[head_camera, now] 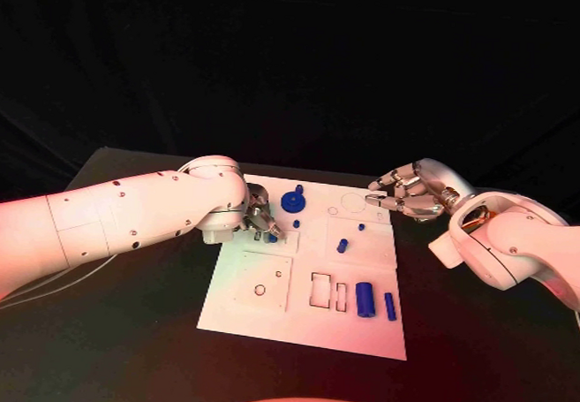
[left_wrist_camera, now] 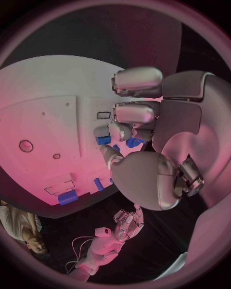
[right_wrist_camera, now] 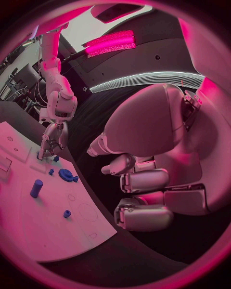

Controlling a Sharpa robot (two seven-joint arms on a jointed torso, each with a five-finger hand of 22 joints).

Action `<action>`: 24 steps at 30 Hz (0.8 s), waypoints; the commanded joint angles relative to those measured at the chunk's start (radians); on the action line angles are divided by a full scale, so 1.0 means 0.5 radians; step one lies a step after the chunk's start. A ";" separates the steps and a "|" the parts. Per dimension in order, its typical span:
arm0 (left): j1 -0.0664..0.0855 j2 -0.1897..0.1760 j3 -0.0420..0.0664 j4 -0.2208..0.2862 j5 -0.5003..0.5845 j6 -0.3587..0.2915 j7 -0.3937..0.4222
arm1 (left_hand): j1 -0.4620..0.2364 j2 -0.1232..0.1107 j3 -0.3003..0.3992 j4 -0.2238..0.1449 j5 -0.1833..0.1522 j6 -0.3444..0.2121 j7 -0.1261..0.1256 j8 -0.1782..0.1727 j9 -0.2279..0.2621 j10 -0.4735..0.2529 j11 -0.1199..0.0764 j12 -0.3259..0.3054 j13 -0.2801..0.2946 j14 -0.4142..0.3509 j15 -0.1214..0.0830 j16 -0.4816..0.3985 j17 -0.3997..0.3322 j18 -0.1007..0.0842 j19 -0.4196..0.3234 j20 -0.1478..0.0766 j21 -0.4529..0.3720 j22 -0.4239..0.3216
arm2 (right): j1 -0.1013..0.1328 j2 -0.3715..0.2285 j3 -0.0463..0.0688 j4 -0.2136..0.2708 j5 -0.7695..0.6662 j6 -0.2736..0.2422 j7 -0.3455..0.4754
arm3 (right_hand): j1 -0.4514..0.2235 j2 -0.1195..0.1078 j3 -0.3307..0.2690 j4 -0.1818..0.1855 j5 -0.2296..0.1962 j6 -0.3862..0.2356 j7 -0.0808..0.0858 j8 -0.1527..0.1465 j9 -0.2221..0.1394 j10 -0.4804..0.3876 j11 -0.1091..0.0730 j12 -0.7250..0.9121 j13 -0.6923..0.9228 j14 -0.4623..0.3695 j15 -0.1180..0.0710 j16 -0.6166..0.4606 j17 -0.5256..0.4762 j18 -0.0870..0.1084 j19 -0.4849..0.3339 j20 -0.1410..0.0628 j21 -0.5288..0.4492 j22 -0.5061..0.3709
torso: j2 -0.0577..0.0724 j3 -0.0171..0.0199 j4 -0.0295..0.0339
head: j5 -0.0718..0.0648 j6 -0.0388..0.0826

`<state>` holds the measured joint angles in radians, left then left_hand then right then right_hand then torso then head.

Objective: Assemble the parts on the task board

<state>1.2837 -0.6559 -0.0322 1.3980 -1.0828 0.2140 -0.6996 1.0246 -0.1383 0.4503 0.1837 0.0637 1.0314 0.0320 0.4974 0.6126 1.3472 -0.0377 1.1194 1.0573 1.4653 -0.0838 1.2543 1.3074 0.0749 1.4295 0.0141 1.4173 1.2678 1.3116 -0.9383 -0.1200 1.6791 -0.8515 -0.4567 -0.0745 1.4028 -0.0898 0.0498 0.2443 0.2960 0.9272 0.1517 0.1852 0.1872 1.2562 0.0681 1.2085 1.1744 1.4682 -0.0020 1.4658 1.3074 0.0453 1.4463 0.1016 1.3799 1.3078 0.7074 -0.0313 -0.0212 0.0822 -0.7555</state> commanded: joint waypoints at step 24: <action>0.000 -0.009 0.003 0.005 -0.004 -0.007 -0.035 | -0.068 -0.013 -0.351 0.145 -0.001 0.025 -0.006 -0.012 0.014 0.017 -0.002 0.026 0.019 0.082 -0.018 -0.015 0.069 -0.025 0.017 0.002 0.010 0.010 | -0.002 -0.001 0.000 0.001 -0.009 0.022 0.006 | -0.028 0.002 -0.019 0.001 0.011 0.003 -0.005 0.009 -0.004 -0.008 -0.006 -0.013 -0.003 0.119 -0.013 -0.013 0.169 0.015 -0.014 -0.004 -0.014 0.247 | 0.001 -0.0003 0.000 | -0.006 0.002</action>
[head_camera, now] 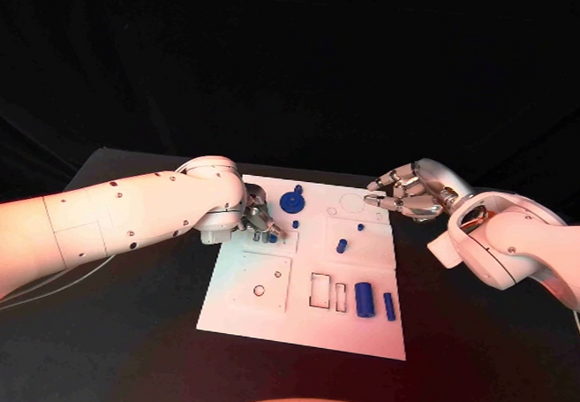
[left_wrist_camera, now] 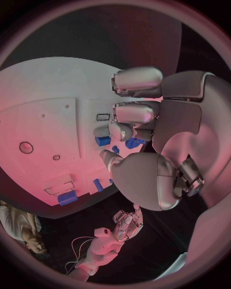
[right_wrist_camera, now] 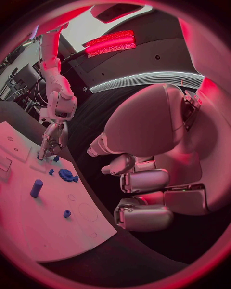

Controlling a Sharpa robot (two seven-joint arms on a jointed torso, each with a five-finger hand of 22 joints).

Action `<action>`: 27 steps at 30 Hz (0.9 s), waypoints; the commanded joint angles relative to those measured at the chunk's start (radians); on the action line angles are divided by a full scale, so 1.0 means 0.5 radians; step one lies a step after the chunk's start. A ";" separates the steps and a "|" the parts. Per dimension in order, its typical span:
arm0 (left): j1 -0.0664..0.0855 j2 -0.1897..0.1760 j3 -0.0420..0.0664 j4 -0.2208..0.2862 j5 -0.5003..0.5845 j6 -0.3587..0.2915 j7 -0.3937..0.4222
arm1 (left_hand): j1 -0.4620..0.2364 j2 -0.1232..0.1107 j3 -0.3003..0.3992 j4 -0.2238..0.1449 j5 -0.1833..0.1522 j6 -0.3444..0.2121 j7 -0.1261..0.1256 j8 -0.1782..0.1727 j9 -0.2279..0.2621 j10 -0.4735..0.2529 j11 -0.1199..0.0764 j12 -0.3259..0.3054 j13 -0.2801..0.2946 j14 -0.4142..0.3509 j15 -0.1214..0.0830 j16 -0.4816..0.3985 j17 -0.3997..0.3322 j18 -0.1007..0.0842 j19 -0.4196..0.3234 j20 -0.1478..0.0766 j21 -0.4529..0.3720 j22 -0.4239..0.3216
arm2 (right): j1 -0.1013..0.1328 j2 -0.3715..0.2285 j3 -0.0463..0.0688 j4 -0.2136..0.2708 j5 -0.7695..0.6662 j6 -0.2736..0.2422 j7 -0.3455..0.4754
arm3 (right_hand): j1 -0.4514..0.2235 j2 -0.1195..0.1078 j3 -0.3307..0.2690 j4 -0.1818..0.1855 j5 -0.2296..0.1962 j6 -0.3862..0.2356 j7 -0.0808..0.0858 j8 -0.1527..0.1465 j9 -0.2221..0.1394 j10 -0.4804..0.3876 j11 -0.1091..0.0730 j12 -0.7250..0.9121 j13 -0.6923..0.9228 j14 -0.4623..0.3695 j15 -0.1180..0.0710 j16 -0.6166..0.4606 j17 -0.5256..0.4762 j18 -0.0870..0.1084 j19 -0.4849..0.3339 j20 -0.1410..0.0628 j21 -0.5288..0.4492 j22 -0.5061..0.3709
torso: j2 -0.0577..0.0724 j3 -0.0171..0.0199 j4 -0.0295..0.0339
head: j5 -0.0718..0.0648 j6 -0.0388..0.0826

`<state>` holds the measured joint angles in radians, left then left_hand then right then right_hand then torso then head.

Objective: Assemble the parts on the task board

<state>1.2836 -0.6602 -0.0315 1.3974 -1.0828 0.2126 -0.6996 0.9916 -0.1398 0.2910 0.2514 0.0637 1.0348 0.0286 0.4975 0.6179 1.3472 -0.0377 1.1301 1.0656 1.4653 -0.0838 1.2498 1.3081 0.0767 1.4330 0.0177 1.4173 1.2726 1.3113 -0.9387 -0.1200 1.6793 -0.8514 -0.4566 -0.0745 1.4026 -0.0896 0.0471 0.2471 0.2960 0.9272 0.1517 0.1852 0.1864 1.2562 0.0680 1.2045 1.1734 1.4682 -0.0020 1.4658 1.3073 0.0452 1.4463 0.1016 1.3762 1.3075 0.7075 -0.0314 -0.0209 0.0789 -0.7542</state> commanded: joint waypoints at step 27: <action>0.223 -0.086 0.116 -0.070 -0.022 0.064 -0.026 | 0.193 0.037 -0.331 0.063 0.001 -0.077 0.038 -0.053 -0.002 -0.091 0.030 -0.141 -0.158 0.082 0.006 -0.017 0.069 -0.016 -0.022 0.004 -0.030 -0.059 | -0.002 0.001 0.000 -0.018 -0.003 0.019 0.005 | -0.027 0.002 -0.013 -0.004 0.012 0.003 -0.005 0.009 -0.002 -0.008 -0.006 -0.005 -0.001 0.119 -0.013 -0.013 0.170 0.015 -0.014 -0.004 -0.007 0.247 | 0.001 -0.0008 0.002 | 0.005 0.030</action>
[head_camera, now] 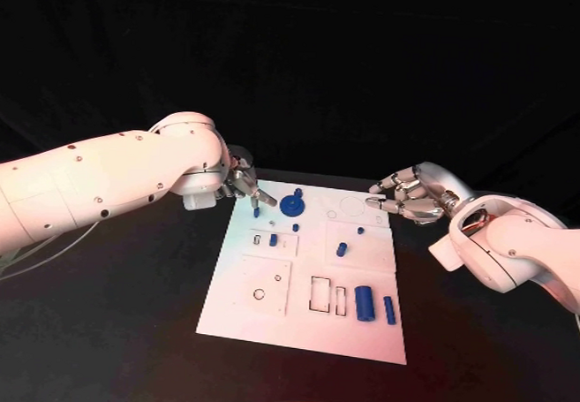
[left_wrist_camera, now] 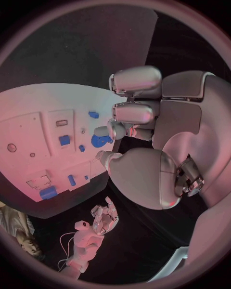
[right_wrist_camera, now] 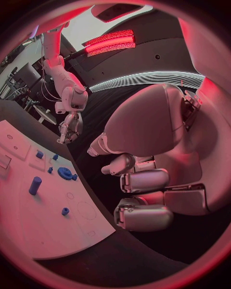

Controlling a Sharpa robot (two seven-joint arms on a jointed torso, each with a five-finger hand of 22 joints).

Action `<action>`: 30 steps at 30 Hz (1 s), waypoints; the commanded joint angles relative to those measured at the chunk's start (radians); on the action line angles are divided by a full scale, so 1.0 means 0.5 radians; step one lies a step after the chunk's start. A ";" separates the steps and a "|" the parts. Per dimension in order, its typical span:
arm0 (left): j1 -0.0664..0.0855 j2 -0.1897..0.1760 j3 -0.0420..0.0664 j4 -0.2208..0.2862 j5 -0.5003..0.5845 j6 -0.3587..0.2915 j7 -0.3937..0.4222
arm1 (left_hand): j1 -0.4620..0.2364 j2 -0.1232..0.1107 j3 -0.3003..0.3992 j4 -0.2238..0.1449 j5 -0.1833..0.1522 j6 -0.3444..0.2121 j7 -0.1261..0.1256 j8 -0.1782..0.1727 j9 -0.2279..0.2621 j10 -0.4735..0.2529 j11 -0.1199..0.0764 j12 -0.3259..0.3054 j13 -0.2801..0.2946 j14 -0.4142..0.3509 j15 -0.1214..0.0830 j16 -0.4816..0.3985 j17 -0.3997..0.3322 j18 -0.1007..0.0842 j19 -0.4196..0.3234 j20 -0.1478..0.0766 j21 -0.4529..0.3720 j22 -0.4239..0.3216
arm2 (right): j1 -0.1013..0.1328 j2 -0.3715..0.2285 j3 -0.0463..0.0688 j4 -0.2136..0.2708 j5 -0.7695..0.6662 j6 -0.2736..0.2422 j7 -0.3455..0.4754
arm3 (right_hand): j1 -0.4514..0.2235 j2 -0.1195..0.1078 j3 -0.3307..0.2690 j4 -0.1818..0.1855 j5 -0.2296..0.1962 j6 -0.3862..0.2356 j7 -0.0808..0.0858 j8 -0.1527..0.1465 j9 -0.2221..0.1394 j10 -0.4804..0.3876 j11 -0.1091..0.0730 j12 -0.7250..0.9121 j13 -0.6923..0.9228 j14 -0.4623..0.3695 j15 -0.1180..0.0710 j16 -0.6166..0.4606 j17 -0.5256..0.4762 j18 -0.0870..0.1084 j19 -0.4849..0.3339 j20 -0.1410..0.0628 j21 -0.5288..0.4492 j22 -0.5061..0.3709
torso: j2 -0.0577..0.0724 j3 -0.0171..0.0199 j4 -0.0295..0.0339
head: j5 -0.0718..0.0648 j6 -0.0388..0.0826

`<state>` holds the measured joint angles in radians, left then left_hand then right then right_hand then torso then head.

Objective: Assemble the parts on the task board

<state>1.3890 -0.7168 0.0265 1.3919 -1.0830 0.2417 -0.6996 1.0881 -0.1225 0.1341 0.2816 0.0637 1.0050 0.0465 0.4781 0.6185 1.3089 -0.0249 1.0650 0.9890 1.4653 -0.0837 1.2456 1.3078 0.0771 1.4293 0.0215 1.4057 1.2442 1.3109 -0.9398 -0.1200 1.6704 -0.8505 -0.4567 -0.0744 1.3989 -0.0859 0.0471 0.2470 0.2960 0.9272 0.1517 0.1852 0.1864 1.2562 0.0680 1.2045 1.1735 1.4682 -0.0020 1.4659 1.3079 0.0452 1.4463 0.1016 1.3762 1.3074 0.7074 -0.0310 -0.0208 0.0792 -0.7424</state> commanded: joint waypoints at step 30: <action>-0.070 0.359 -0.039 -0.660 -0.160 0.024 0.097 | 0.036 0.032 -0.148 0.017 0.003 -0.039 0.018 -0.045 -0.030 -0.051 0.019 -0.044 -0.048 0.080 0.017 -0.015 0.068 -0.010 -0.031 0.004 -0.028 -0.034 | -0.011 0.021 0.000 -0.001 -0.004 0.022 0.012 | -0.027 -0.005 -0.018 -0.002 0.013 0.002 -0.005 0.010 -0.004 -0.007 -0.006 -0.004 -0.001 0.119 -0.014 -0.013 0.168 0.016 -0.015 -0.004 -0.009 0.247 | 0.001 -0.0009 0.000 | -0.002 -0.002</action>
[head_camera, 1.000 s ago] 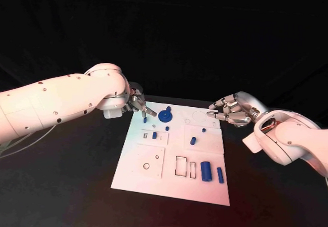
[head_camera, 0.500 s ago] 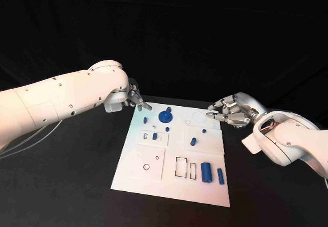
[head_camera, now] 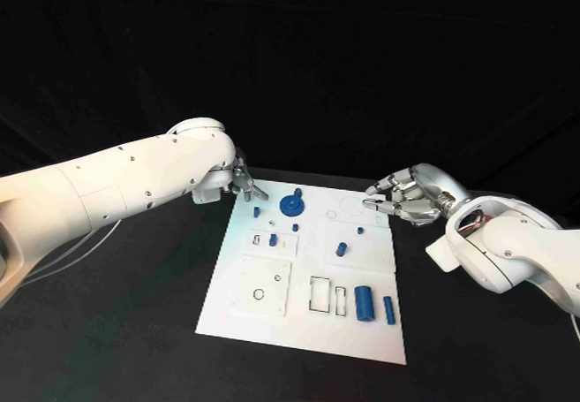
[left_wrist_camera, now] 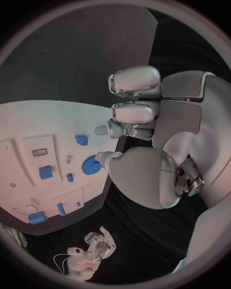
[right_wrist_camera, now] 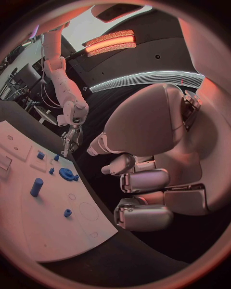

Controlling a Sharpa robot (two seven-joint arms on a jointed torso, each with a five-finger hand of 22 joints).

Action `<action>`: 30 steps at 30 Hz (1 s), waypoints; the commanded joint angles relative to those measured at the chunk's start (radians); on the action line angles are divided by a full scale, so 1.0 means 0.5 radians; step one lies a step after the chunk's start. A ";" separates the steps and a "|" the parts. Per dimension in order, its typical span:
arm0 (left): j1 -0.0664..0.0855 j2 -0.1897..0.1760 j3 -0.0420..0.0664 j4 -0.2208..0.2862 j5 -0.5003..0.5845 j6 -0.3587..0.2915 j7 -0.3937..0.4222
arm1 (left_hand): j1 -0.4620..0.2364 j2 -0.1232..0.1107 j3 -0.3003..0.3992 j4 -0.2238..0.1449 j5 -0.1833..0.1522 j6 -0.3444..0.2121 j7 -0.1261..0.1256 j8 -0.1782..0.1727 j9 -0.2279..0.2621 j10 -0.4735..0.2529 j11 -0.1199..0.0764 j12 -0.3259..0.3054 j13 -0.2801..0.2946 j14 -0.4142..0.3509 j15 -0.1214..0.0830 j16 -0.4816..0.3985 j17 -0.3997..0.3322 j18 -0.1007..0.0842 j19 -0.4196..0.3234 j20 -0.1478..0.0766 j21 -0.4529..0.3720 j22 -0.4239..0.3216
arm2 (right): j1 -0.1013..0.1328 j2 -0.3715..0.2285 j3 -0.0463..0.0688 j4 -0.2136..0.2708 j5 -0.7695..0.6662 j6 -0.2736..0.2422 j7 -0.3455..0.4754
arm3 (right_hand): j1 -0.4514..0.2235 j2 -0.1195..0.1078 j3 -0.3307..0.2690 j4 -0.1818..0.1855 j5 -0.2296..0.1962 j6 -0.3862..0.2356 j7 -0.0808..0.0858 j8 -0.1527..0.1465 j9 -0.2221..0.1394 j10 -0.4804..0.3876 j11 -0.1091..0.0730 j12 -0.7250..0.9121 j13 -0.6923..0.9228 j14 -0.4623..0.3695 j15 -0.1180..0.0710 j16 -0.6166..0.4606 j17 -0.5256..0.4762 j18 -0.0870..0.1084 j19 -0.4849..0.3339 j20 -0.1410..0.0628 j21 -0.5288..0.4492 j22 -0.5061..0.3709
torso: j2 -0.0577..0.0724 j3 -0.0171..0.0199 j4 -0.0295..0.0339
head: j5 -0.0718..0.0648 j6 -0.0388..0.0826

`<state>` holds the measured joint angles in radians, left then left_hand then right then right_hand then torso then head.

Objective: Assemble the parts on the task board

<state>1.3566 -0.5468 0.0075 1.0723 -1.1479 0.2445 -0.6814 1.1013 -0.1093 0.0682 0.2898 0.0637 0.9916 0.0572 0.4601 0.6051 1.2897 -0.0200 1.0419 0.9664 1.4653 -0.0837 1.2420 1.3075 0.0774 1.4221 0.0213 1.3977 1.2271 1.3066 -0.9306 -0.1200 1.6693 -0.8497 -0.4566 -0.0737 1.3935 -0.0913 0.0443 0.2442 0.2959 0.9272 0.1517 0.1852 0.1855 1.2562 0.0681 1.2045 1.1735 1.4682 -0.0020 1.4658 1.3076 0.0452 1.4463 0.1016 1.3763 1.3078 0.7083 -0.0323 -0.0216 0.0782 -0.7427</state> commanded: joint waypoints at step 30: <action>-0.020 0.063 -0.023 -0.099 0.009 0.156 0.090 | 0.072 0.045 -0.063 -0.013 0.005 -0.001 -0.004 -0.014 -0.015 -0.017 0.009 0.008 -0.003 0.080 0.019 -0.008 0.070 -0.011 -0.017 0.009 -0.013 0.002 | -0.005 0.011 0.000 -0.002 -0.006 0.028 0.011 | -0.016 0.006 -0.012 0.004 0.013 0.002 -0.005 0.010 -0.002 -0.007 -0.006 -0.004 -0.001 0.119 -0.014 -0.013 0.169 0.015 -0.015 -0.004 -0.010 0.246 | -0.002 0.0036 0.001 | 0.011 -0.004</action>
<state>1.3469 -0.5183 -0.0041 1.0218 -1.1499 0.2878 -0.6492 1.1248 -0.0857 0.0410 0.2843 0.0637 0.9917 0.0571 0.4561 0.5989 1.2861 -0.0164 1.0419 0.9652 1.4652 -0.0837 1.2420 1.3073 0.0774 1.4186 0.0249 1.3941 1.2273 1.3052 -0.9260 -0.1200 1.6685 -0.8493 -0.4556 -0.0732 1.3936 -0.0913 0.0443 0.2442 0.2960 0.9272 0.1517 0.1852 0.1856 1.2561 0.0680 1.2045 1.1736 1.4682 -0.0020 1.4659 1.3074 0.0452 1.4463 0.1016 1.3763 1.3074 0.7073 -0.0310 -0.0203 0.0831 -0.7451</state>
